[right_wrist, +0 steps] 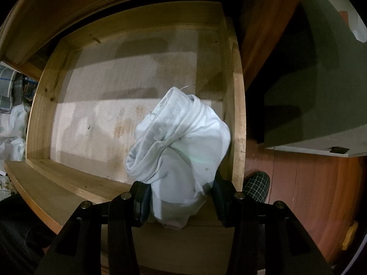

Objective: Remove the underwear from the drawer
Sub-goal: 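Lift the floral sock with the left tool and carry it over the box, then lower the left tool into the box and open it to drop the sock, then withdraw the left tool from the box back over the drawer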

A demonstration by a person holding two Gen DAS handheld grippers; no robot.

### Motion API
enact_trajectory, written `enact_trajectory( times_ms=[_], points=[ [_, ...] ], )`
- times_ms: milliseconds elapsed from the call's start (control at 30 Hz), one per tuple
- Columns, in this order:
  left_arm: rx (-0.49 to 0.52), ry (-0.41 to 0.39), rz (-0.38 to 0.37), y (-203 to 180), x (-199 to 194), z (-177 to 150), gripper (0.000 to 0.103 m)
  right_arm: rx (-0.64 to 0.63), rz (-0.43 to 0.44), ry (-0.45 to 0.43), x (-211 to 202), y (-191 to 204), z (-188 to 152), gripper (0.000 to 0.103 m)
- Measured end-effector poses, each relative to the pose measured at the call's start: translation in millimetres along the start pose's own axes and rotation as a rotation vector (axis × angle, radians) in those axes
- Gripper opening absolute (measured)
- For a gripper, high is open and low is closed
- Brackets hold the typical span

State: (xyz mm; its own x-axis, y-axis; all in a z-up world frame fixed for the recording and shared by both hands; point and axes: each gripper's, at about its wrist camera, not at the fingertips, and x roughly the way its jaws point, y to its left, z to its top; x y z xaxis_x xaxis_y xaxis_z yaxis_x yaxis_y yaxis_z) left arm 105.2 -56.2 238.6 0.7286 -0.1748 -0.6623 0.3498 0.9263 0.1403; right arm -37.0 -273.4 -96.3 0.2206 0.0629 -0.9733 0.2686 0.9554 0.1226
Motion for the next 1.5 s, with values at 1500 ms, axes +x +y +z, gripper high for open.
enact_trajectory(
  times_ms=[1500],
  points=[
    [0.097,0.1,0.084,-44,129,68,0.065,0.017,0.02,0.031,6,0,0,0.043]
  ],
)
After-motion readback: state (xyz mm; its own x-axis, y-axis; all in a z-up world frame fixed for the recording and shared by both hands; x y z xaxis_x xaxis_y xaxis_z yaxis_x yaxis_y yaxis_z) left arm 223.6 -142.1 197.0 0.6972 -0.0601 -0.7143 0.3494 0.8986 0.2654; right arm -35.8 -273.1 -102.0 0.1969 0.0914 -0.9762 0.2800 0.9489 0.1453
